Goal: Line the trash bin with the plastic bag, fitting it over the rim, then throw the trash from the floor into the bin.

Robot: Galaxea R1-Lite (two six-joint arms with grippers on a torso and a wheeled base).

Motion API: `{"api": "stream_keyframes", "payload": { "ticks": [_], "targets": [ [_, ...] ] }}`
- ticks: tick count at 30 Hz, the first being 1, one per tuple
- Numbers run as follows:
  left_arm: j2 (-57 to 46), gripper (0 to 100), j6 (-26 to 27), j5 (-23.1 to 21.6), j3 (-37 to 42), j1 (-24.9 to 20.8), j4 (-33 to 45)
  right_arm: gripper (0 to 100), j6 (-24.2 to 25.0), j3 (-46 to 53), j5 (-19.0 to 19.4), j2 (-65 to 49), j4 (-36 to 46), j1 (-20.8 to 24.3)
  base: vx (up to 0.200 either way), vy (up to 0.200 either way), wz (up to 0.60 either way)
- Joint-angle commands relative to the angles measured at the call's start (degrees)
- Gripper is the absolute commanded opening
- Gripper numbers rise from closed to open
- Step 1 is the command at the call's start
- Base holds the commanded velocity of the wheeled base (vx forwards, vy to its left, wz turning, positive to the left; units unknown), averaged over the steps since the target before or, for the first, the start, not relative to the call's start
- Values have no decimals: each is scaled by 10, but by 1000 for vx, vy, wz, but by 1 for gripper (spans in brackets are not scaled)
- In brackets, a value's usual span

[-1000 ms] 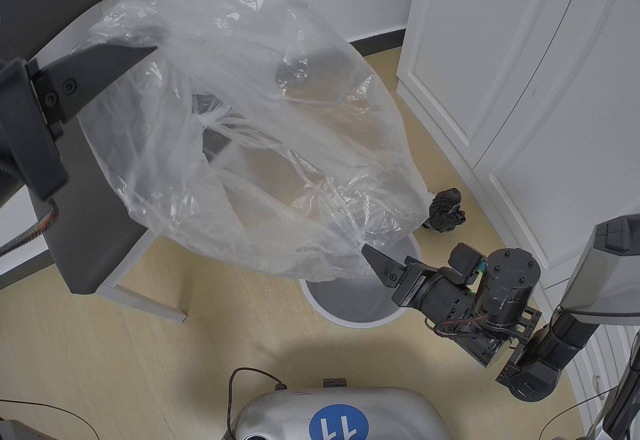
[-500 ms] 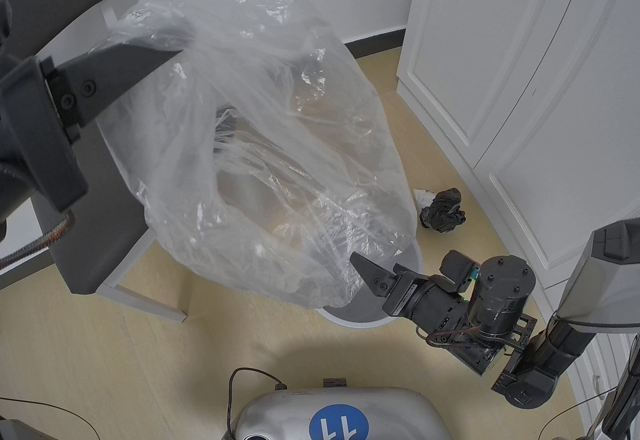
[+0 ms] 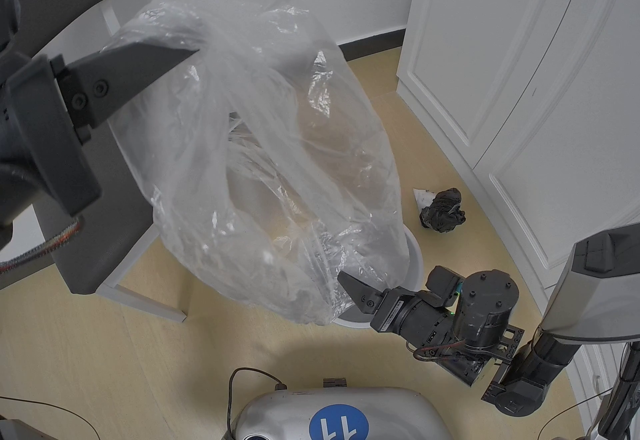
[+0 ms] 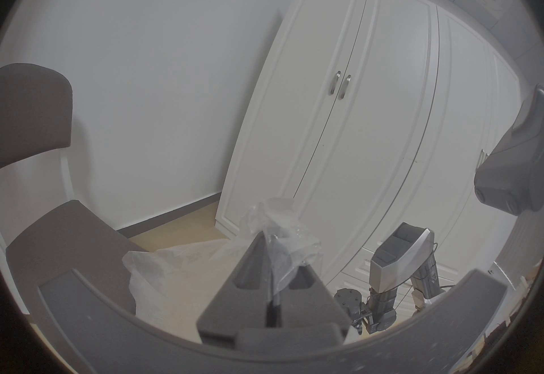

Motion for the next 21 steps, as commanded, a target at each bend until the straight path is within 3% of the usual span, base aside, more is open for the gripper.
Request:
{"api": "stream_keyframes", "payload": {
  "ticks": [1,7,8,21],
  "targets": [
    [3,0,-1,1,0,-1,0,100,0,-1,0,8,-10,2,0,0,0],
    [2,0,-1,1,3,-2,0,100,0,-3,-1,6,-10,2,0,0,0],
    [2,0,-1,1,4,-2,0,0,1,-3,-2,3,-10,2,0,0,0],
    [2,0,-38,3,33,44,0,0,-9,8,-6,-51,-10,-4,0,0,0]
  ]
}}
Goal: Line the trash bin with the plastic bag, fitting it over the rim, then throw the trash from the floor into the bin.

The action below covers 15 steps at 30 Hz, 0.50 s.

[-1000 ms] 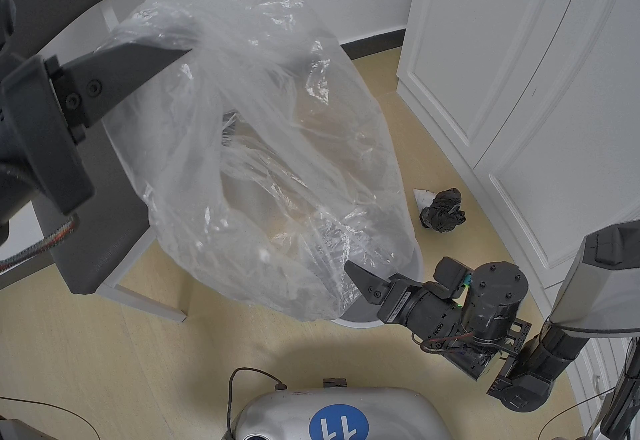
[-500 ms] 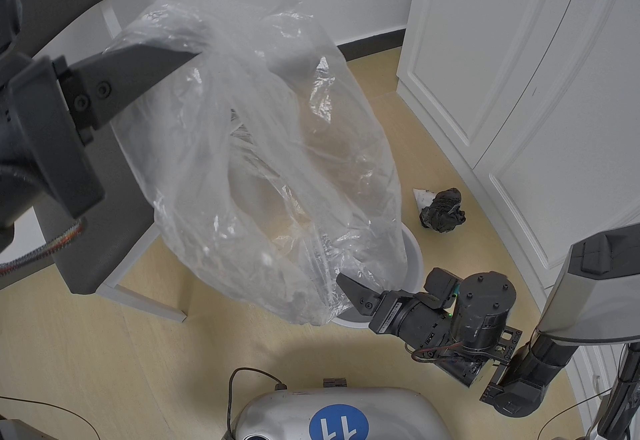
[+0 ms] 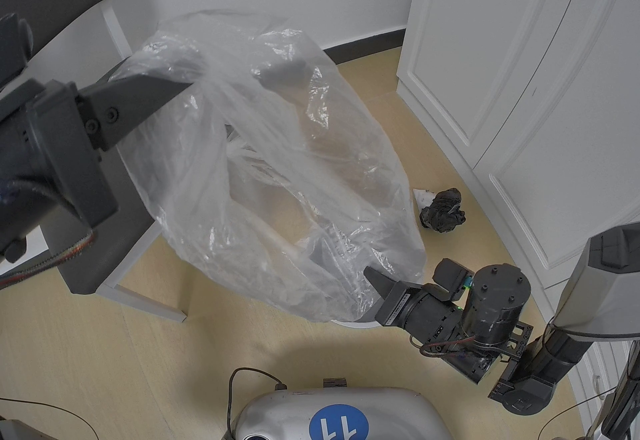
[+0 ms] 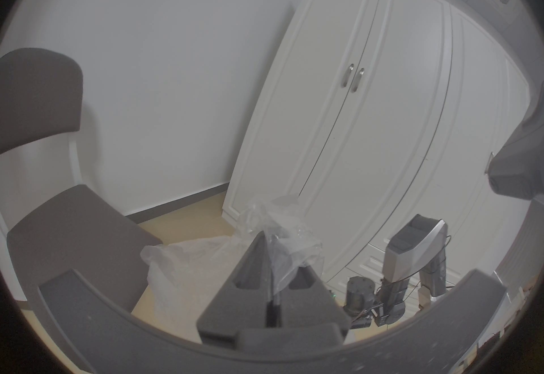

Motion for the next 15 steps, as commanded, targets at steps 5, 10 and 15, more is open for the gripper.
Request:
{"api": "stream_keyframes", "payload": {
  "ticks": [5,10,15],
  "targets": [
    [3,0,-11,-1,41,64,8,0,-77,14,1,-80,25,-33,0,0,0],
    [8,0,-10,1,72,77,15,0,-79,-19,5,-195,195,-70,0,0,0],
    [1,0,-8,6,92,79,59,0,-79,-72,6,-292,401,-109,0,0,0]
  ]
}}
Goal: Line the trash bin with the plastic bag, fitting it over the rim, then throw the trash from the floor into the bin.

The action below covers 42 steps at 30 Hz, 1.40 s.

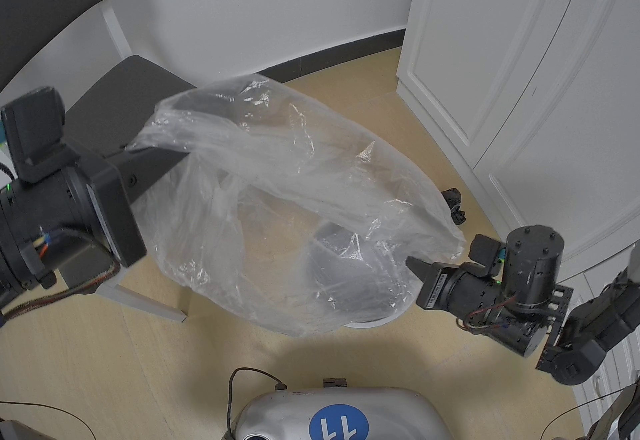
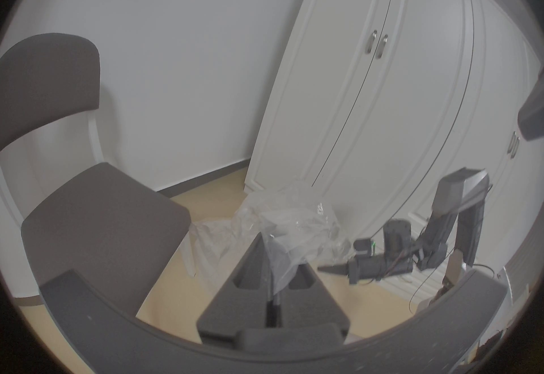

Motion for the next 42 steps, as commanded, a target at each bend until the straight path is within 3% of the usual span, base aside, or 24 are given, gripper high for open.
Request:
{"api": "stream_keyframes", "payload": {
  "ticks": [1,7,13,21,29,42],
  "targets": [
    [-6,0,2,9,40,13,49,0,-5,-68,2,-169,189,-56,0,0,0],
    [-14,0,8,46,77,13,95,0,-8,-93,2,-234,309,-58,0,0,0],
    [3,0,6,41,130,17,98,0,-41,-86,-5,-237,314,-64,0,0,0],
    [-18,0,4,40,184,69,89,0,-82,-56,-8,-237,308,-52,0,0,0],
    [-58,0,-14,39,217,92,89,0,-105,-42,-70,-234,309,-2,0,0,0],
    [40,0,-13,12,180,122,52,0,-196,-8,-121,-258,307,-26,0,0,0]
  ]
}}
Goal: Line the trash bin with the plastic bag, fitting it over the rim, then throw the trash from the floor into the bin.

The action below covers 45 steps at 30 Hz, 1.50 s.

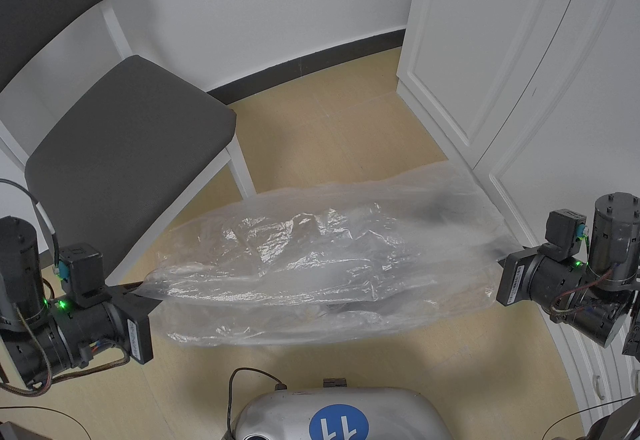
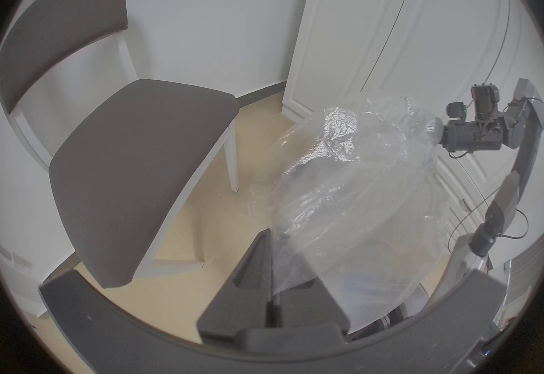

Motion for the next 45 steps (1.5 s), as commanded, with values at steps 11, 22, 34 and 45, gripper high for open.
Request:
{"api": "stream_keyframes", "payload": {
  "ticks": [11,22,34,45],
  "targets": [
    [54,0,4,0,21,28,-38,0,-65,33,-8,-35,-1,-50,0,0,0],
    [71,0,4,0,23,27,-49,0,-123,68,-8,-22,1,-91,0,0,0],
    [93,0,4,0,24,43,-81,0,-172,95,-8,-7,1,-119,0,0,0],
    [120,0,5,4,26,41,-121,0,-193,97,0,-10,-14,-129,0,0,0]
  ]
}}
